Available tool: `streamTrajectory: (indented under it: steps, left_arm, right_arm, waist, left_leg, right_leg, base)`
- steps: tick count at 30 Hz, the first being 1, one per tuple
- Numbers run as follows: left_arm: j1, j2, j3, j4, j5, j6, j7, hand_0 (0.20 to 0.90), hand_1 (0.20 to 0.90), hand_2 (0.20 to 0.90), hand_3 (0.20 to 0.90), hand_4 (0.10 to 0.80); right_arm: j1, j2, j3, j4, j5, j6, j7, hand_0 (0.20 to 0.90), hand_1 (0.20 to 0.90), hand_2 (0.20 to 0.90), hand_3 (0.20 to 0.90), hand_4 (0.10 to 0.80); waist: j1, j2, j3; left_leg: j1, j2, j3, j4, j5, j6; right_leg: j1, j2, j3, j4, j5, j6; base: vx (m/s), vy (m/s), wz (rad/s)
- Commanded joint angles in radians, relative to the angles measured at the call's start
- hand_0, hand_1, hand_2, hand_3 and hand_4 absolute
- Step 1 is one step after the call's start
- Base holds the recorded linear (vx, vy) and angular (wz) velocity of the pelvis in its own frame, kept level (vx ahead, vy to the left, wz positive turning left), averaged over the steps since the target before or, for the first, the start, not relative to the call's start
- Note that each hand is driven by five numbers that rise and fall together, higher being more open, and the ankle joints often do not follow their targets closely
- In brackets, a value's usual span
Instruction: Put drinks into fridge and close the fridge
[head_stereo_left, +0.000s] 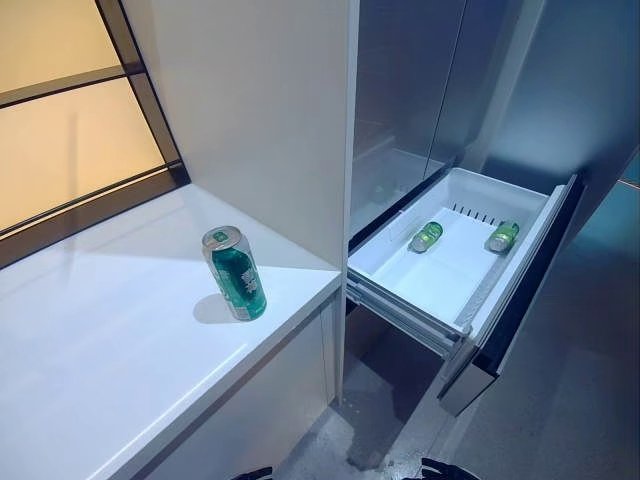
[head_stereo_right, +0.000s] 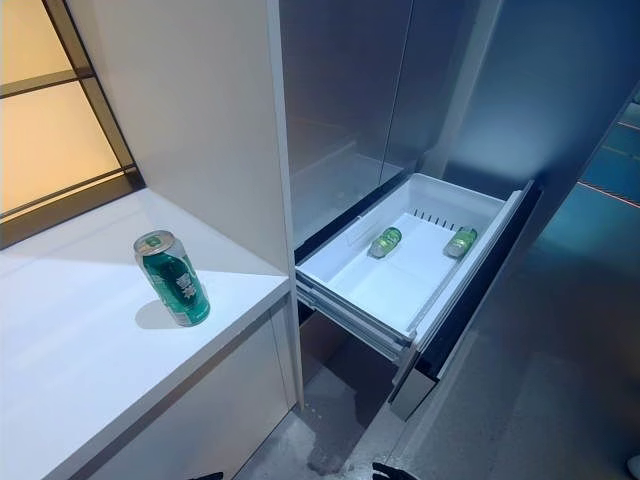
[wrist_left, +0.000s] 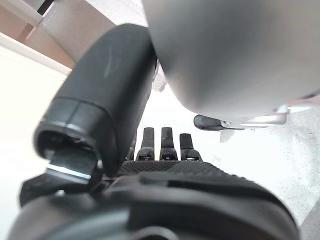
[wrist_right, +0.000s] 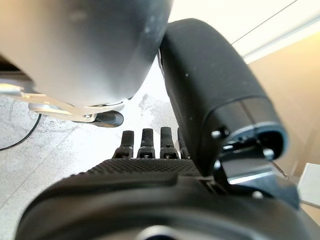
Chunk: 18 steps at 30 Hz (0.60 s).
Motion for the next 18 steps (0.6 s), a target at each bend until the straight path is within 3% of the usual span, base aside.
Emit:
streamTrajectory:
  steps: [1,12,16,18]
  left_arm:
    - [-0.044,-0.006,-0.014,0.033,0.012,-0.013,-0.022,0.9,0.9,0.9,0.9,0.8]
    - [-0.049,-0.004,-0.022,0.019,-0.005,-0.06,-0.031,0.9,0.9,0.9,0.9,0.8]
    - [-0.06,0.004,-0.042,-0.018,0.019,-0.179,-0.053,0.9,0.9,0.9,0.9,0.8]
    - [-0.075,0.023,-0.093,-0.095,0.065,-0.292,-0.071,0.9,0.9,0.9,0.9,0.8]
  right_arm:
    - [-0.046,-0.003,0.029,0.049,-0.031,-0.004,0.037,0.9,0.9,0.9,0.9,0.8]
    - [-0.053,-0.009,0.029,0.045,-0.033,0.003,0.038,0.9,0.9,0.9,0.9,0.8]
    - [-0.059,-0.015,0.037,0.038,-0.033,0.012,0.041,0.9,0.9,0.9,0.9,0.8]
    - [-0.064,-0.028,0.044,0.024,-0.032,0.025,0.045,0.9,0.9,0.9,0.9,0.8]
  waist:
    - [0.022,-0.016,0.004]
    - [0.022,-0.014,0.006]
    - [0.02,-0.011,0.007]
    - [0.02,-0.006,0.012]
  left_leg:
    - [-0.051,-0.044,0.064,0.041,-0.046,0.006]
    - [-0.052,-0.044,0.064,0.042,-0.046,0.006]
    - [-0.054,-0.043,0.064,0.041,-0.044,0.004]
    - [-0.058,-0.041,0.065,0.042,-0.042,0.003]
  right_leg:
    - [-0.035,-0.002,0.003,0.09,-0.087,0.051]
    - [-0.036,-0.003,0.004,0.092,-0.088,0.052]
    - [-0.038,-0.003,0.007,0.091,-0.086,0.054]
    - [-0.043,-0.002,0.008,0.092,-0.086,0.055]
  base:
    - [0.0,0.0,0.0]
    - [0.0,0.0,0.0]
    - [0.0,0.0,0.0]
    - [-0.04,0.02,-0.01]
